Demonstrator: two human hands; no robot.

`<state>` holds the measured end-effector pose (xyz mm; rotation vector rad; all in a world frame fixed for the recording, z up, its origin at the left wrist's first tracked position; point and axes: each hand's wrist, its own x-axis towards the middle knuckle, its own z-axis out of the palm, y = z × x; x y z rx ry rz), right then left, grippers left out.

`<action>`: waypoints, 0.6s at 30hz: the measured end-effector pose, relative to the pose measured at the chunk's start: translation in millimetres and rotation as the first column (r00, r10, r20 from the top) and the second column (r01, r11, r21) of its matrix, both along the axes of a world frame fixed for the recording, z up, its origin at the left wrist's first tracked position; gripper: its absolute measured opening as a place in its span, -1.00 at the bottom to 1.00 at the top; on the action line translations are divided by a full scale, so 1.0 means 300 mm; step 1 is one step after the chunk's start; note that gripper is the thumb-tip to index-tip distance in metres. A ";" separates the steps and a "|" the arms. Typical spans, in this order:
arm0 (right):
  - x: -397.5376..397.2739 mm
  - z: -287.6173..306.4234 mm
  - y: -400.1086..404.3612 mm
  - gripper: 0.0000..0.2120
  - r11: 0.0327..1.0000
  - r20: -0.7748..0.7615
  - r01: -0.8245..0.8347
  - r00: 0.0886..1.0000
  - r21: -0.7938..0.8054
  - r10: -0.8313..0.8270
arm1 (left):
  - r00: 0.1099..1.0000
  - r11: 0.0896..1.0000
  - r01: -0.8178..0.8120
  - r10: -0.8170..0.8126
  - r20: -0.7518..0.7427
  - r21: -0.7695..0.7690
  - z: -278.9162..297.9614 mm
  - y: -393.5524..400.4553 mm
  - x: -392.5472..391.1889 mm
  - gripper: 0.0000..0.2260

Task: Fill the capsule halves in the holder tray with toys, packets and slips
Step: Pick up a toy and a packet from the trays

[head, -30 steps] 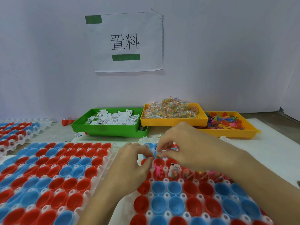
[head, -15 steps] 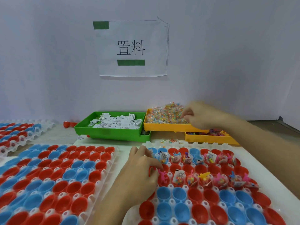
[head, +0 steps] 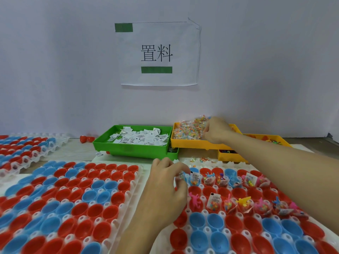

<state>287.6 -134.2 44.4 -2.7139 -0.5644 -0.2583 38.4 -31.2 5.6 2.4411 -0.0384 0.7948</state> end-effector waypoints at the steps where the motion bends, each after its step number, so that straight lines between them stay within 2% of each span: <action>1: -0.002 -0.001 -0.005 -0.78 0.998 0.027 0.024 0.999 0.051 -0.025 | 1.000 1.000 -0.004 0.004 0.015 0.003 0.000 -0.001 0.001 -0.74; 3: -0.016 0.007 -0.021 -0.70 0.988 0.108 0.044 0.992 0.146 -0.060 | 0.999 1.000 -0.019 0.019 0.047 0.009 -0.001 -0.001 0.002 -0.75; 5: -0.041 0.023 -0.037 -0.75 0.968 0.178 0.016 0.982 0.249 -0.062 | 0.997 0.999 -0.041 0.040 0.067 0.008 -0.002 -0.002 0.002 -0.77; 9: -0.157 0.063 -0.085 -0.83 0.901 0.219 -0.170 0.972 0.400 0.086 | 0.993 0.996 -0.070 0.075 0.091 -0.055 0.007 -0.003 0.002 -0.79; 13: -0.357 0.073 -0.180 -0.93 0.819 0.006 -0.393 0.903 0.418 0.430 | 0.995 0.978 -0.023 0.042 0.086 -0.209 0.018 -0.010 0.004 -0.80; 18: -0.486 0.068 -0.240 -0.98 0.804 -0.129 -0.453 0.836 0.385 0.533 | 1.000 0.976 -0.004 0.009 0.021 -0.216 0.016 -0.005 0.003 -0.80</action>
